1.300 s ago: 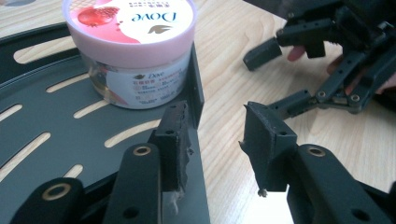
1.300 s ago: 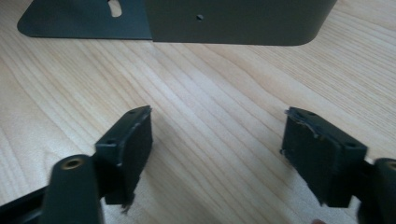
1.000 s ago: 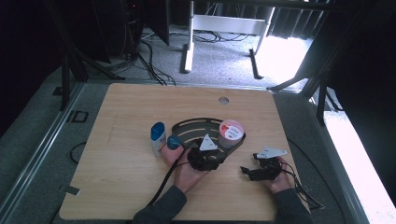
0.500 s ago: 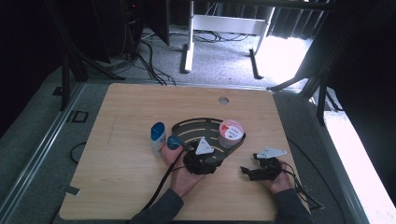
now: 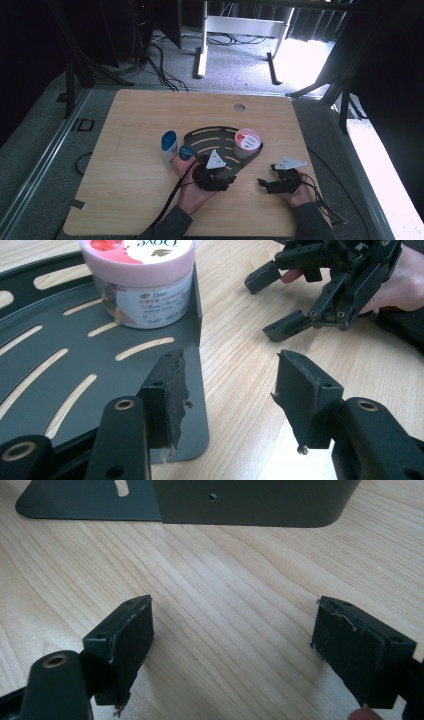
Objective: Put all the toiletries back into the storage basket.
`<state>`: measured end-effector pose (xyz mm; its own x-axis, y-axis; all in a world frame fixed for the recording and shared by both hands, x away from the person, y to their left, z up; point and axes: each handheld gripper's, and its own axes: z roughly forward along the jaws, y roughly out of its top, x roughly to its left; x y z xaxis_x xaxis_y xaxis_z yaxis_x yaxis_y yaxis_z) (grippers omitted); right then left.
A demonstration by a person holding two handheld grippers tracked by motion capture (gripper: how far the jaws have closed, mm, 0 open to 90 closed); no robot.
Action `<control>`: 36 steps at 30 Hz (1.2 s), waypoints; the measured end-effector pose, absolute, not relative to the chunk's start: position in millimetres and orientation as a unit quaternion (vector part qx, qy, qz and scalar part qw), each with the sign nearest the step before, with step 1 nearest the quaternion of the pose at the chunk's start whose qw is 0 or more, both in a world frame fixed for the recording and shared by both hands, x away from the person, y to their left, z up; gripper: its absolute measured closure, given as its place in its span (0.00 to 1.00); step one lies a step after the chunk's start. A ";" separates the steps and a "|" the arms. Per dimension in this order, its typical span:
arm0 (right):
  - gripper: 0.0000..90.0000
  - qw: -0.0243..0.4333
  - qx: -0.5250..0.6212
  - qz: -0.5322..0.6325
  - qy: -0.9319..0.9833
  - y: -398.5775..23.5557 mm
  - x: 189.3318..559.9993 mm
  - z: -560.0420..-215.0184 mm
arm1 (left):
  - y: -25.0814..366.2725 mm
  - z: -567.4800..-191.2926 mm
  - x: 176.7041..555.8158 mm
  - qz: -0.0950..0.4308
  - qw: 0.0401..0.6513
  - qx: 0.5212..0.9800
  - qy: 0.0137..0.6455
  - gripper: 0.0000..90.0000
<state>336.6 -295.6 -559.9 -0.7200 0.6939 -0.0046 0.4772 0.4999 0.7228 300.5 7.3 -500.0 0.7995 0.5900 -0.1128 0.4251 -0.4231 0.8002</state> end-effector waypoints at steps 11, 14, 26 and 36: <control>0.18 0.149 0.343 0.364 0.853 -295.6 336.6 -560.0 | 25.6 -495.2 295.2 0.103 0.447 0.833 0.310 0.52; 0.18 0.149 0.344 0.364 0.853 -295.6 336.6 -560.0 | 29.3 -494.3 293.5 0.108 0.444 0.835 0.307 0.53; 0.18 0.149 0.344 0.364 0.853 -295.6 336.6 -559.9 | 40.9 -488.3 287.0 0.112 0.444 0.835 0.305 0.56; 0.18 0.149 0.344 0.364 0.853 -295.6 336.6 -560.0 | 50.9 -484.7 282.0 0.116 0.446 0.834 0.304 0.58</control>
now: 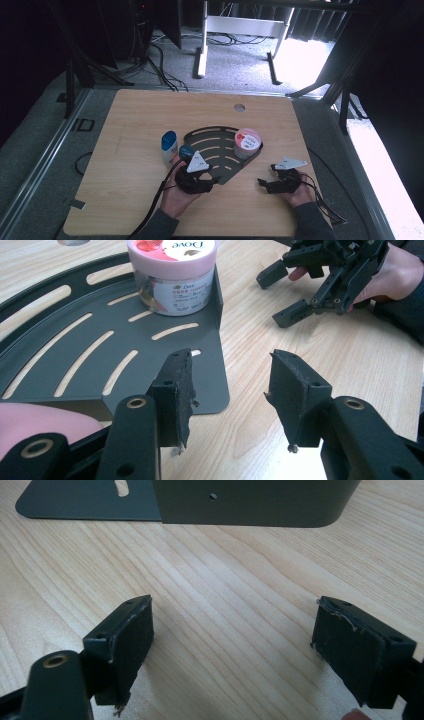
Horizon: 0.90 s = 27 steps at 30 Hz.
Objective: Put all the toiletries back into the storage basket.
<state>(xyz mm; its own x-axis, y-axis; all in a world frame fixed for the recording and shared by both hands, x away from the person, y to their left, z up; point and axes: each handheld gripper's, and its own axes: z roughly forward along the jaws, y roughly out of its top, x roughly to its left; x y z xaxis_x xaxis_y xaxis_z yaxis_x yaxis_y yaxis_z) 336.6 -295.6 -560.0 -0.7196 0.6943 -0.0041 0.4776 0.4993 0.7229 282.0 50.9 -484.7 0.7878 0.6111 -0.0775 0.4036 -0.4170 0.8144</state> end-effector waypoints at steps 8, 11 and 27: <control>0.18 0.149 0.343 0.363 0.853 -295.7 336.6 -559.9 | 63.2 -480.6 278.7 0.122 0.451 0.827 0.312 0.61; 0.18 0.149 0.343 0.364 0.853 -295.7 336.6 -559.9 | 68.7 -478.5 277.5 0.124 0.454 0.824 0.316 0.61; 0.18 0.149 0.343 0.364 0.853 -295.6 336.6 -559.9 | 94.6 -472.1 275.6 0.137 0.455 0.811 0.340 0.59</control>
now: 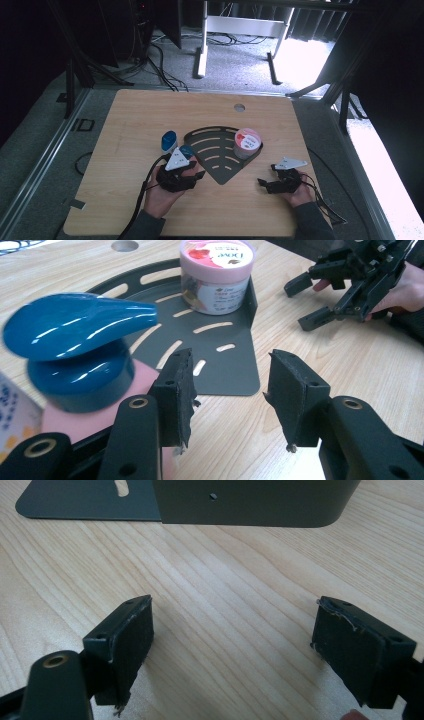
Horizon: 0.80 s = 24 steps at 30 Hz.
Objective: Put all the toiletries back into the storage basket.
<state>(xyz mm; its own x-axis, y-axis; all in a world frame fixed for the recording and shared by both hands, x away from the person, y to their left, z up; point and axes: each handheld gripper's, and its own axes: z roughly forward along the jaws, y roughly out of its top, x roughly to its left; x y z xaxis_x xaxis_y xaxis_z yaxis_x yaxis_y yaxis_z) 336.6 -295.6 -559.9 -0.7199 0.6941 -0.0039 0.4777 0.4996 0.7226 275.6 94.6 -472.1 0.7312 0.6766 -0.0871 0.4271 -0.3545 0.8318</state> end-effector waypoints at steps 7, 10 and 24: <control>0.18 0.149 0.344 0.364 0.853 -295.6 336.6 -559.9 | 104.3 -467.5 269.4 0.152 0.447 0.810 0.349 0.57; 0.18 0.149 0.343 0.364 0.853 -295.6 336.6 -559.9 | 107.2 -465.9 267.1 0.158 0.441 0.811 0.350 0.57; 0.18 0.149 0.344 0.364 0.853 -295.6 336.6 -559.9 | 118.9 -465.2 268.1 0.196 0.427 0.794 0.386 0.44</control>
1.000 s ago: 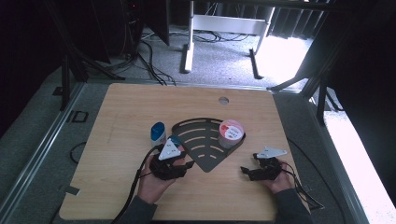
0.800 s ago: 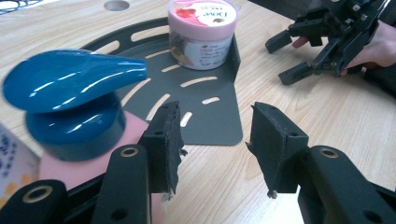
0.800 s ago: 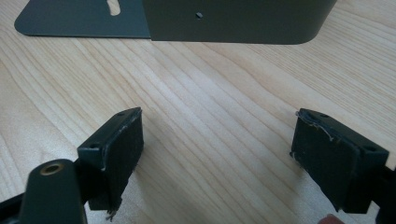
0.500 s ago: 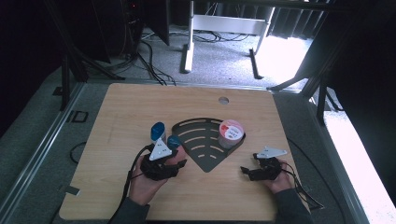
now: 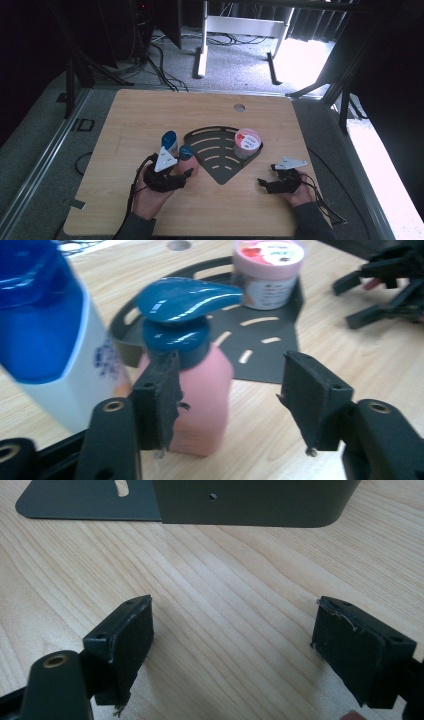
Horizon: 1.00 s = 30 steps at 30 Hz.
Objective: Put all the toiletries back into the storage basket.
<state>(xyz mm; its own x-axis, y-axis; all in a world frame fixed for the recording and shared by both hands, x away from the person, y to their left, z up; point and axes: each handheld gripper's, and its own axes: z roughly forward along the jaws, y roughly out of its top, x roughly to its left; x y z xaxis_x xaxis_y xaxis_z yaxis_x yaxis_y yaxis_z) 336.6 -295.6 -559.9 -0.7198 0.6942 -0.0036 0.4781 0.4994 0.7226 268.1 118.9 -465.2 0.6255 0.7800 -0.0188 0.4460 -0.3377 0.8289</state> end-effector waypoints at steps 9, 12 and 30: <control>0.18 0.149 0.343 0.364 0.853 -295.6 336.6 -559.9 | 120.8 -469.7 279.2 0.204 0.416 0.792 0.397 0.42; 0.18 0.149 0.343 0.364 0.853 -295.6 336.6 -559.9 | 120.2 -471.7 283.5 0.203 0.417 0.790 0.401 0.41; 0.18 0.149 0.343 0.364 0.853 -295.6 336.6 -559.9 | 113.7 -478.6 304.5 0.199 0.431 0.778 0.412 0.39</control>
<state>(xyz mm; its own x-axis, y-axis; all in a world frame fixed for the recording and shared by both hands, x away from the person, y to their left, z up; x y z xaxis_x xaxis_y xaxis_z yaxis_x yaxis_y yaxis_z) 336.6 -295.6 -559.9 -0.7200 0.6939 -0.0041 0.4776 0.4998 0.7225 304.5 113.7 -478.6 0.5820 0.8119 -0.0459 0.4694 -0.2893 0.8343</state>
